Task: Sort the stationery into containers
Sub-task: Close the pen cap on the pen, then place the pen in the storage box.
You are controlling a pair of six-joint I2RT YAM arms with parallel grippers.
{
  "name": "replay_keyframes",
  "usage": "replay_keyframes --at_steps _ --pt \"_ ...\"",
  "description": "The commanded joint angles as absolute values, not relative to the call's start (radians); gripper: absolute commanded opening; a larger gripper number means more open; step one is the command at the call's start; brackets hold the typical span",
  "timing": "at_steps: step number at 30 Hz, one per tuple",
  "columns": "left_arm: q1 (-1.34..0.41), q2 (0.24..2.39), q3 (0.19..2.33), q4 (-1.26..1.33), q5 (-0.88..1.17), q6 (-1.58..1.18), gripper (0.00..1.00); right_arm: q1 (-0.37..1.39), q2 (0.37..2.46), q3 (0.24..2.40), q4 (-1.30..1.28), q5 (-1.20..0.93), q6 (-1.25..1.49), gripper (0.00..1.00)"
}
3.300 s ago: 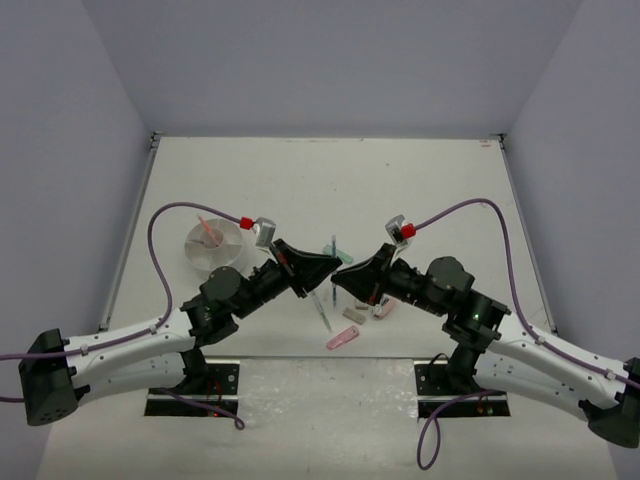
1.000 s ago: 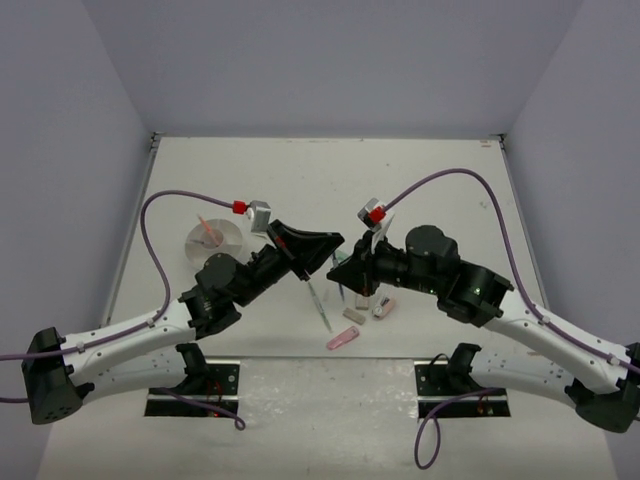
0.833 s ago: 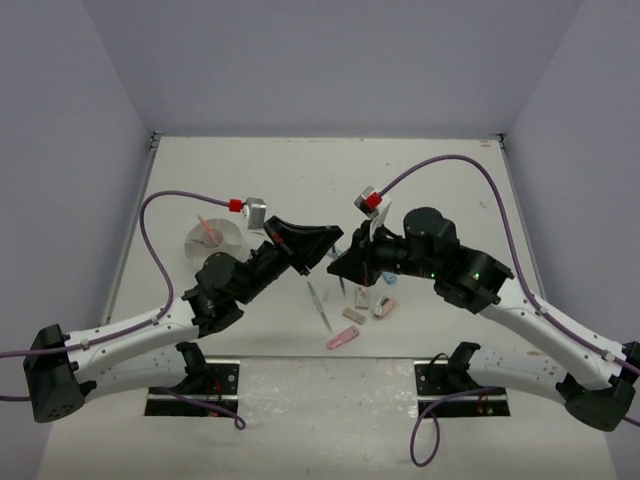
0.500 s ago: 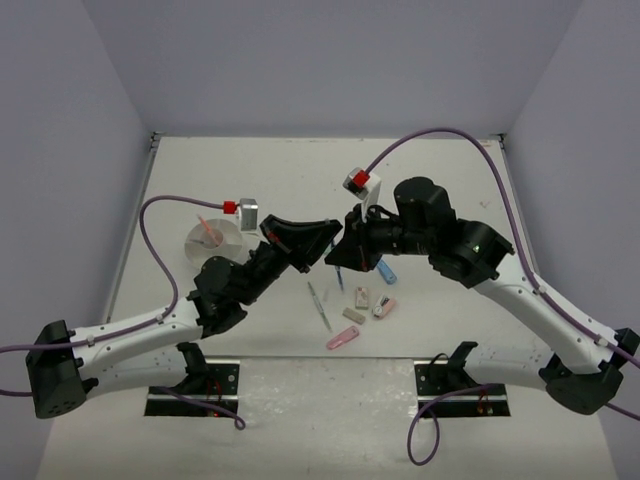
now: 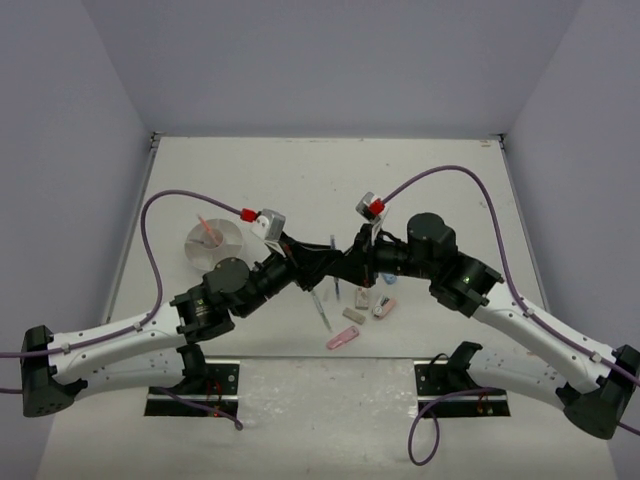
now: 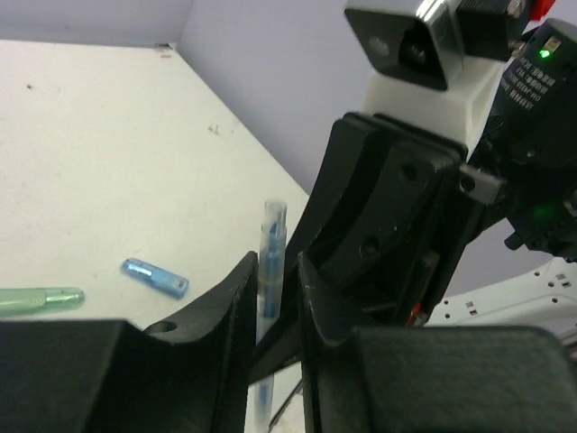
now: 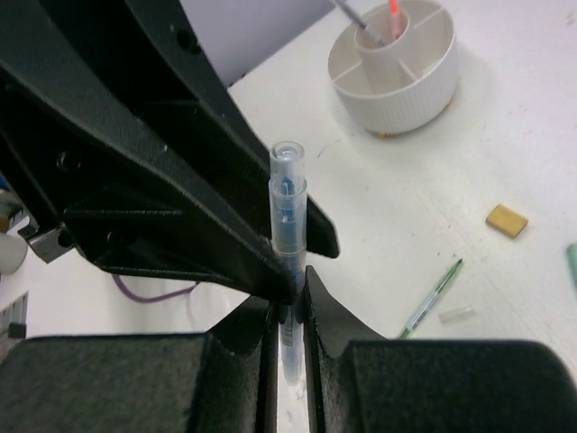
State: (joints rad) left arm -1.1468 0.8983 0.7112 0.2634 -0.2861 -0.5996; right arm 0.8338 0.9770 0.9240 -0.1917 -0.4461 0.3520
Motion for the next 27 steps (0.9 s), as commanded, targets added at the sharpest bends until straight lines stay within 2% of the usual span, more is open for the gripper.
replay_keyframes --at_steps 1,3,6,8,9,13,19,21,22,27 --pt "-1.163 0.882 0.811 0.123 -0.302 -0.536 0.39 0.859 0.923 0.886 0.04 -0.382 0.367 0.0" --pt "-1.163 0.889 0.835 0.114 -0.322 -0.529 0.52 0.884 0.916 0.866 0.041 -0.37 0.368 0.0" --pt "-1.163 0.893 0.863 0.115 -0.33 -0.525 0.78 0.903 0.916 0.855 0.041 -0.364 0.37 0.0" --pt "-1.163 0.896 0.881 0.109 -0.334 -0.523 0.89 0.912 0.916 0.85 0.042 -0.359 0.371 0.0" --pt "-1.163 0.9 0.886 0.105 -0.333 -0.52 0.92 0.915 0.916 0.847 0.044 -0.359 0.373 0.0" --pt "-1.163 0.904 0.908 0.097 -0.324 -0.517 0.91 0.926 0.92 0.848 0.04 -0.368 0.371 0.0" --pt "-1.162 0.89 0.911 0.072 -0.336 -0.523 0.74 0.94 0.917 0.853 0.023 -0.344 0.354 0.0" --pt "-1.163 0.882 0.905 0.076 -0.328 -0.526 0.62 0.943 0.919 0.853 0.023 -0.342 0.352 0.0" --pt "-1.163 0.881 0.904 0.076 -0.325 -0.527 0.6 0.943 0.919 0.853 0.023 -0.34 0.351 0.0" --pt "-1.163 0.9 0.908 0.069 -0.271 -0.526 0.59 0.949 0.927 0.861 0.008 -0.327 0.343 0.0"
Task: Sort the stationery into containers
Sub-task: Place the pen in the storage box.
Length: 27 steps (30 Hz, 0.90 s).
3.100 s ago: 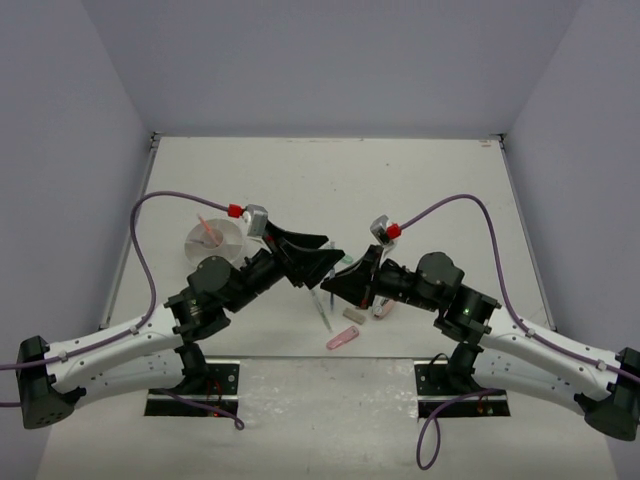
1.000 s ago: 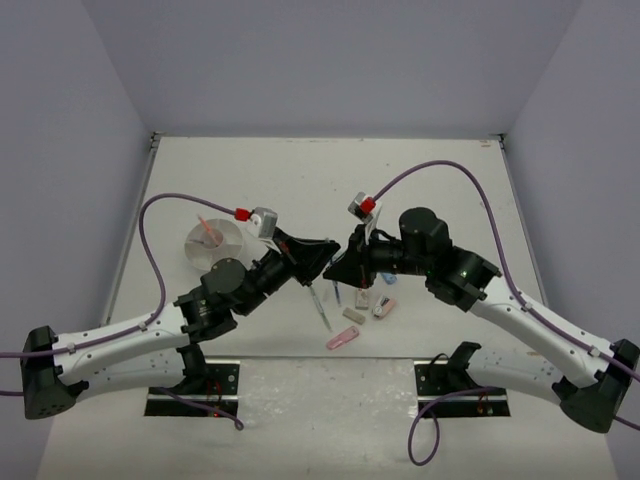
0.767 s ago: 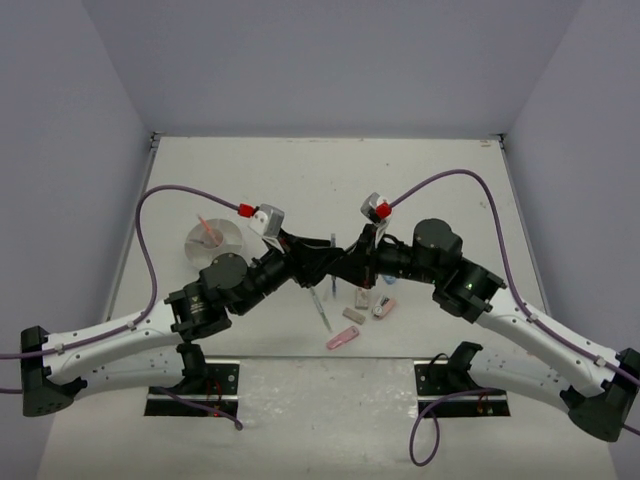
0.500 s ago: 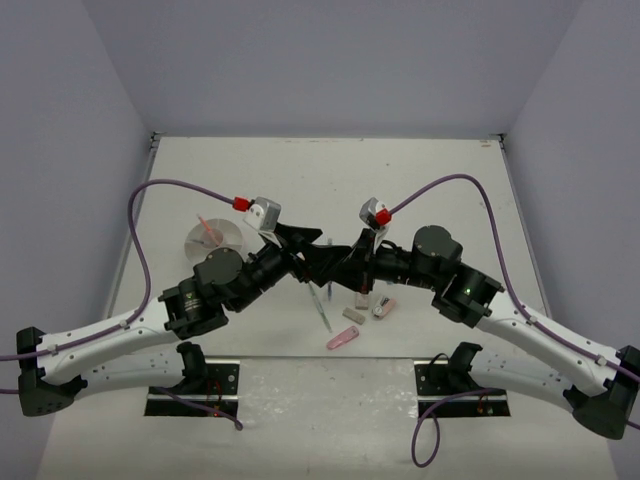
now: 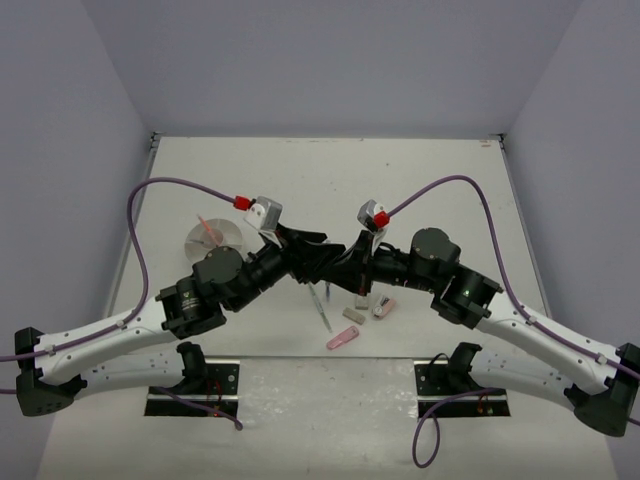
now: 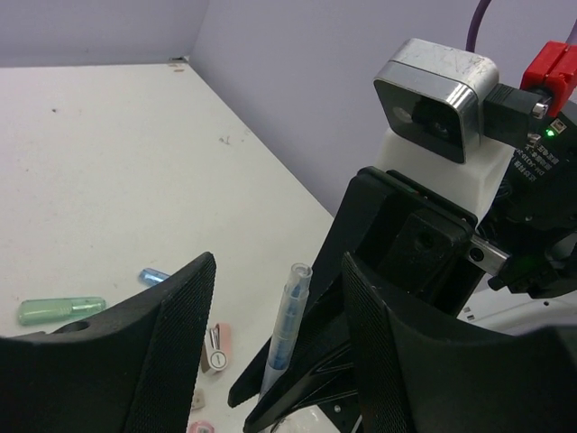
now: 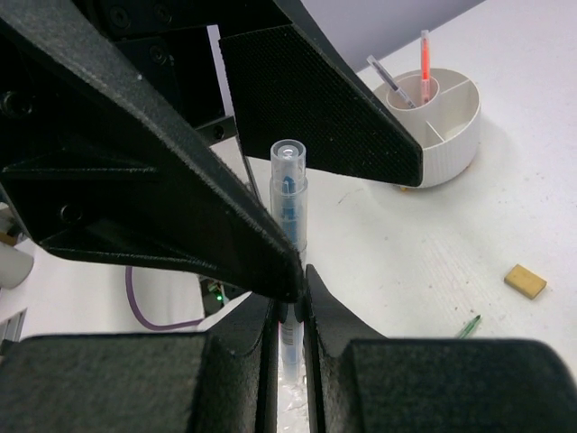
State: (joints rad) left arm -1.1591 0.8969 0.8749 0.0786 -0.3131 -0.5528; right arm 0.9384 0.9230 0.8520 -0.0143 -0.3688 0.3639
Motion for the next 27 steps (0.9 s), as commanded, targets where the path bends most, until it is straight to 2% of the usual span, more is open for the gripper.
replay_keyframes --at_steps 1,4,6,10,18,19,21,27 --pt "-1.163 0.907 0.913 0.06 -0.258 -0.525 0.54 0.949 0.929 0.865 0.004 -0.319 0.338 0.0" --pt "-1.163 0.935 0.94 0.008 -0.247 -0.525 0.38 0.949 0.936 0.875 -0.031 -0.295 0.326 0.0" --pt "-1.161 0.957 0.981 -0.086 -0.275 -0.525 0.36 0.95 0.938 0.88 -0.047 -0.283 0.315 0.0" --pt "-1.151 0.978 1.022 -0.17 -0.312 -0.533 0.25 0.951 0.942 0.889 -0.074 -0.278 0.286 0.0" --pt "-1.114 1.013 1.092 -0.293 -0.266 -0.567 0.26 0.96 0.937 0.925 -0.168 -0.189 0.189 0.0" --pt "-1.114 1.021 1.1 -0.306 -0.264 -0.569 0.28 0.96 0.93 0.927 -0.177 -0.174 0.18 0.0" --pt "-1.114 1.03 1.102 -0.314 -0.249 -0.571 0.39 0.96 0.913 0.923 -0.183 -0.165 0.167 0.0" --pt "-1.109 1.046 1.103 -0.298 -0.168 -0.578 0.44 0.965 0.905 0.929 -0.207 -0.172 0.137 0.0"
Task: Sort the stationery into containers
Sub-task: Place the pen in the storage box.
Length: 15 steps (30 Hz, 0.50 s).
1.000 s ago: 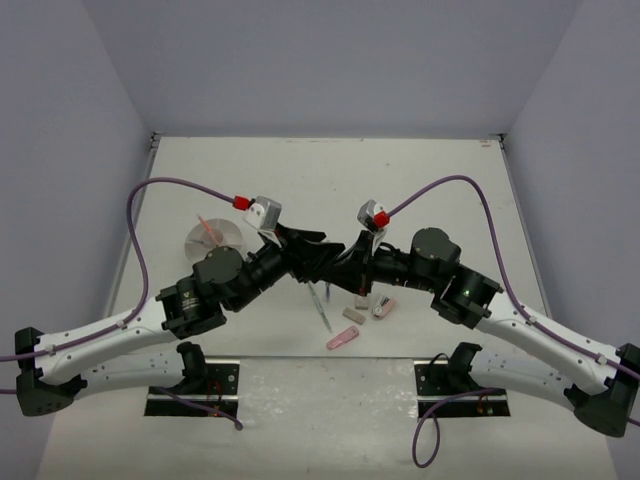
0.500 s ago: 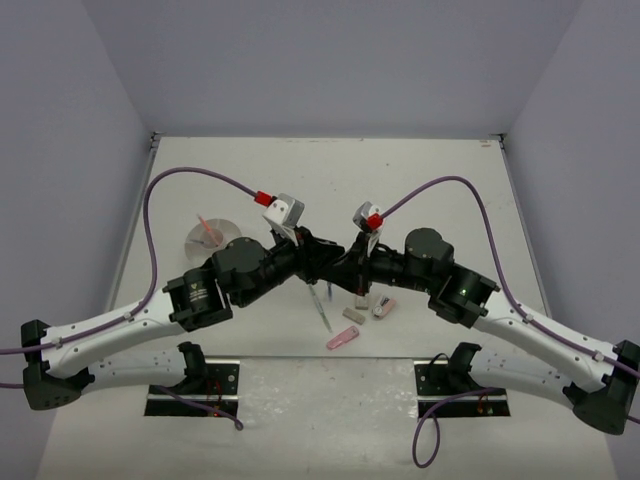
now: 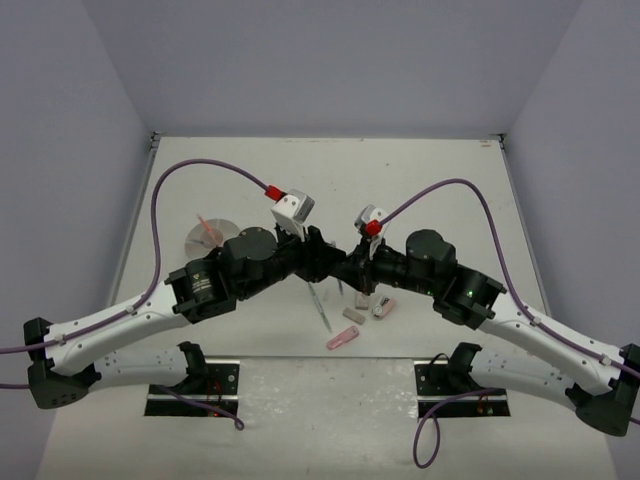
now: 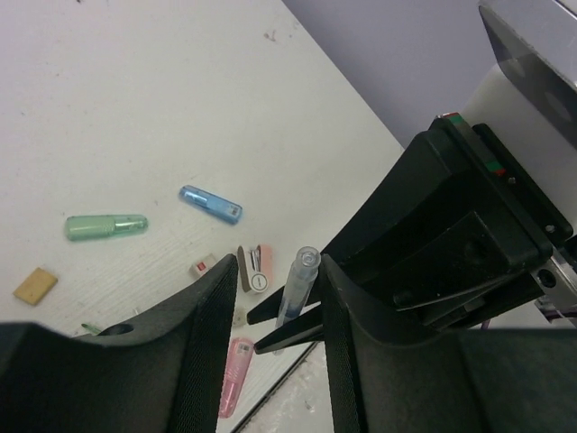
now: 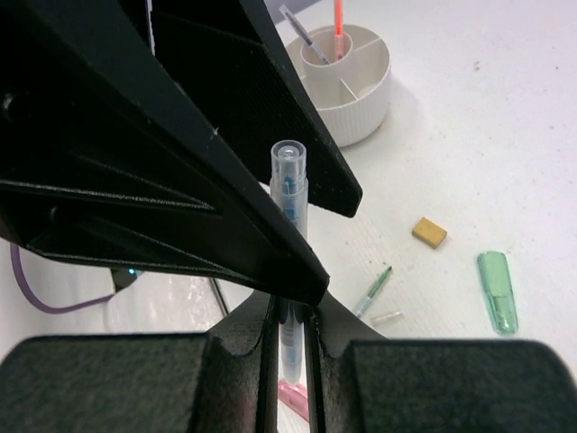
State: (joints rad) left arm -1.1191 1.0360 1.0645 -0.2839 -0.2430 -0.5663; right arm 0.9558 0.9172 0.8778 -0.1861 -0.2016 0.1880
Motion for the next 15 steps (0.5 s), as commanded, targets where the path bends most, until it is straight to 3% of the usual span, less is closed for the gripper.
replay_keyframes --at_steps 1,10,12,15 --pt "-1.108 1.049 1.103 -0.294 -0.157 -0.578 0.44 0.965 0.906 0.931 -0.212 -0.169 0.133 0.0" --pt "-1.096 1.06 1.117 -0.287 -0.105 -0.588 0.4 0.979 0.909 0.929 -0.219 -0.182 0.117 0.0" --pt "-1.095 1.065 1.124 -0.293 -0.095 -0.588 0.33 0.979 0.904 0.926 -0.217 -0.18 0.117 0.0" --pt "-1.094 1.072 1.131 -0.299 -0.079 -0.589 0.12 0.979 0.899 0.925 -0.213 -0.172 0.117 0.0"
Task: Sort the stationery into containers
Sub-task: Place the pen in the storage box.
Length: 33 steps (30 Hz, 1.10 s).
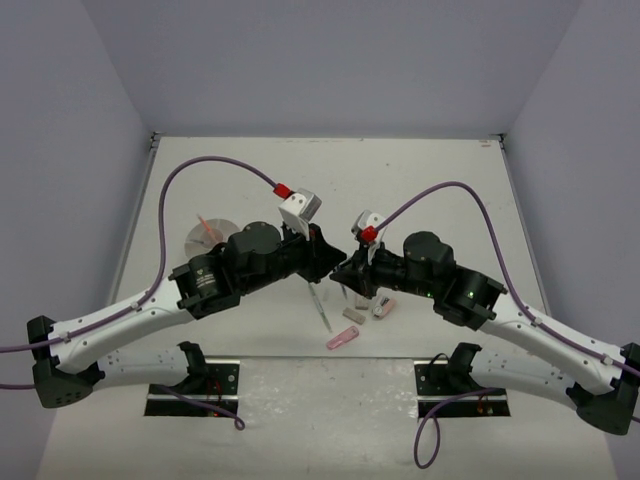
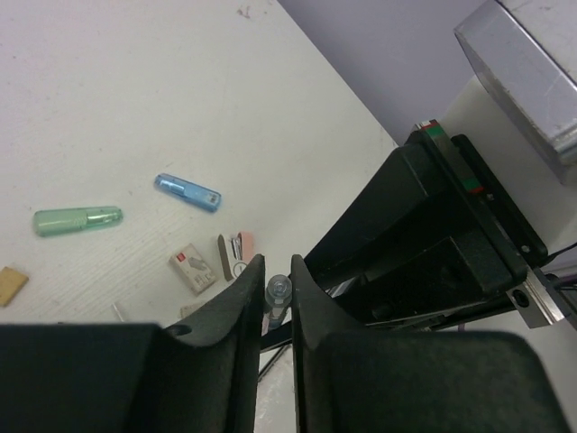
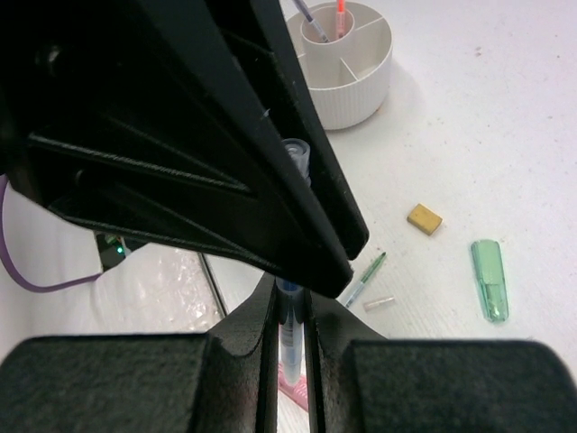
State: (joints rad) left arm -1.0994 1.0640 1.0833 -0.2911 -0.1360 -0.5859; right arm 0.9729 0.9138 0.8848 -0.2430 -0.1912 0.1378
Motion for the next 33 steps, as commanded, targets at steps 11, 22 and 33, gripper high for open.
replay_keyframes --at_steps 11,22,33 --pt "-1.066 1.084 1.173 -0.441 -0.344 -0.583 0.0 0.979 0.892 0.917 -0.21 -0.1 0.133 0.94" --pt "-0.725 1.181 1.219 -0.704 -0.923 -0.815 0.0 0.979 0.777 0.832 -0.152 -0.026 0.158 0.99" --pt "-0.425 1.167 1.31 -0.76 -0.963 -0.824 0.0 0.98 0.816 0.834 -0.156 -0.006 0.166 0.99"
